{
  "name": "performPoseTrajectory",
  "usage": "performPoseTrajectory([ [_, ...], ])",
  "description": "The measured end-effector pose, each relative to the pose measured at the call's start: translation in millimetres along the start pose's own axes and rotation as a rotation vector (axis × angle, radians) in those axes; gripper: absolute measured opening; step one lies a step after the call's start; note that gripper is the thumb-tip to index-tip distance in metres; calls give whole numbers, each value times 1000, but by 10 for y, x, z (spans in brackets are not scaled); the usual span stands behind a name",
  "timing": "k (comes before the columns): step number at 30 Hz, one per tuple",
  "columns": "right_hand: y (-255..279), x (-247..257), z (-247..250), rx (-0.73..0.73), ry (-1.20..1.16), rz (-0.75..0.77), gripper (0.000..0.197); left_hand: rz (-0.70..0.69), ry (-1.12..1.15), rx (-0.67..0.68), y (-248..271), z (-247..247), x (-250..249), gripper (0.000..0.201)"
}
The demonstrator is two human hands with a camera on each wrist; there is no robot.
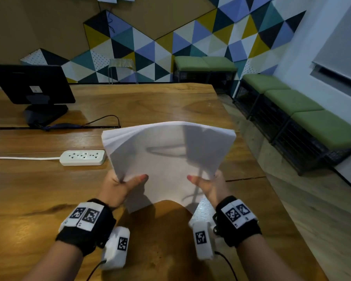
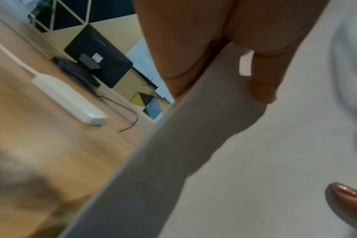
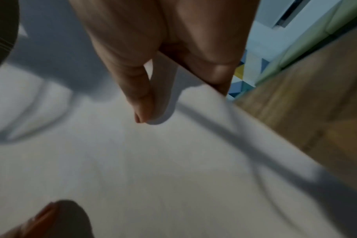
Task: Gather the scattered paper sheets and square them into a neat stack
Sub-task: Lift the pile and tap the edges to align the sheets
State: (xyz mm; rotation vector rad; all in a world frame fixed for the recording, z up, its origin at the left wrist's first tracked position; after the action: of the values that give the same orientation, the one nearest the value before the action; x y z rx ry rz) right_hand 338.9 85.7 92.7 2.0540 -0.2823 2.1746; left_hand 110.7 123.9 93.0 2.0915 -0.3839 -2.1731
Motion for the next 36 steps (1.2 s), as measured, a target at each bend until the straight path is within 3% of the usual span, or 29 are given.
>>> performPoseTrajectory([
  [3, 44, -209, 35, -42, 118, -76, 38, 64, -38, -37, -14, 16, 151, 23],
  [6, -36, -91, 16, -47, 42, -19, 24, -7, -27, -37, -39, 48, 43, 22],
  [9, -62, -126, 16, -38, -18, 27, 29, 3, -21, -19, -83, 64, 65, 27],
  [12, 41, -416, 19, -44, 170, -89, 32, 133, -93, -49, -151, 99, 408, 32],
  [16, 126, -663, 31, -75, 220, -215, 31, 228, -221, -153, -142, 130, 760, 38],
  [19, 78, -701, 24, -61, 261, -182, 17, 224, -260, -177, -97, 90, 721, 23],
  [20, 58, -701, 13, -47, 279, -161, 18, 206, -271, -164, -92, 66, 656, 14],
  [22, 44, -689, 20, -26, 293, -152, 20, 211, -287, -137, -115, 37, 556, 14],
  [25, 29, -765, 29, 28, 262, -215, 6, 364, -249, 19, -231, -6, 595, 6],
  [28, 90, -985, 2, 108, 279, -362, 21, 563, -279, 106, -322, 0, 871, 17],
  [30, 148, -1105, -33, 147, 290, -440, 33, 658, -330, 91, -327, 40, 1057, 18],
  [33, 177, -1217, -54, 169, 335, -488, 34, 737, -357, 72, -299, 43, 1228, 22],
  [36, 101, -1255, -36, 155, 362, -504, 37, 663, -312, -28, -336, 27, 1164, 27],
])
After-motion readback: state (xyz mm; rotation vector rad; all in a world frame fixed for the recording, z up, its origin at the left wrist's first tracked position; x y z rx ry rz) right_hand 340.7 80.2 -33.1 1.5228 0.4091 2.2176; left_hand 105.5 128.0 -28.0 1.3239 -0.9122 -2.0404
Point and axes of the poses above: each hand's wrist, its own y-axis away from the middle knuckle, its own z-axis out of the back of the hand, x = y × z, the point moved 6 cm from there along -y, towards the middle knuckle, and after that the axes turned 13 degrees about z, right-handed, at the moved point
